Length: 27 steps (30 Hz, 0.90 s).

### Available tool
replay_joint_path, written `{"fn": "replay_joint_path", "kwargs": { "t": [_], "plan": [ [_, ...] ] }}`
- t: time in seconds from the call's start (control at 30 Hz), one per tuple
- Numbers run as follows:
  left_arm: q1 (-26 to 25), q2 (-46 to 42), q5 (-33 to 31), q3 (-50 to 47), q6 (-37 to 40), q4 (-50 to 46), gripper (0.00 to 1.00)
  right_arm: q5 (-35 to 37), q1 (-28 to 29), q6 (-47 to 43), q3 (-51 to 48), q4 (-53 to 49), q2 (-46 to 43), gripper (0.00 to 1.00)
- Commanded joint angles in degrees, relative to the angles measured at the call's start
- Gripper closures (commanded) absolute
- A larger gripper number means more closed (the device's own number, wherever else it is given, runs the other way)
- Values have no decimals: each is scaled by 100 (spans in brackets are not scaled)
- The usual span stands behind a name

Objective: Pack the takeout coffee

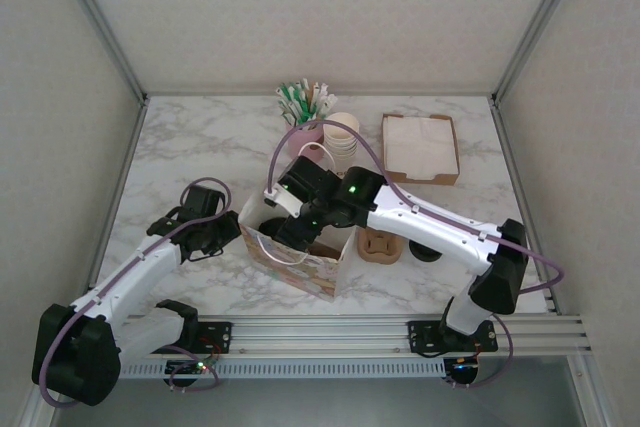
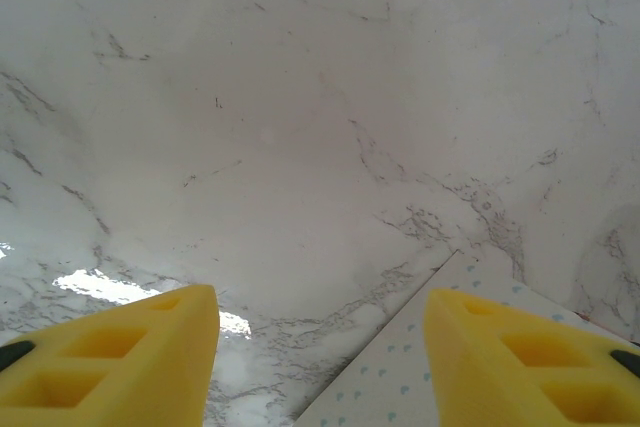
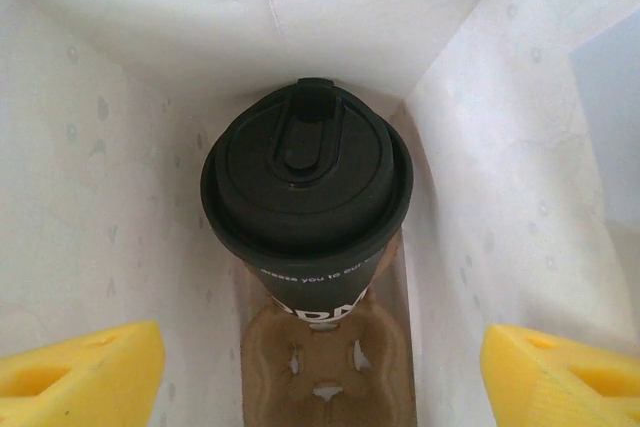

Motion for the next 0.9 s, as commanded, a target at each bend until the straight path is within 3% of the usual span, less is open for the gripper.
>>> {"fn": "replay_joint_path", "kwargs": {
  "t": [0.0, 0.87],
  "plan": [
    [9, -79, -95, 195, -21, -192, 44, 105, 50, 208, 281, -120, -244, 17],
    [0, -82, -112, 298, -4, -266, 44, 212, 47, 488, 557, -236, -568, 28]
  ]
}}
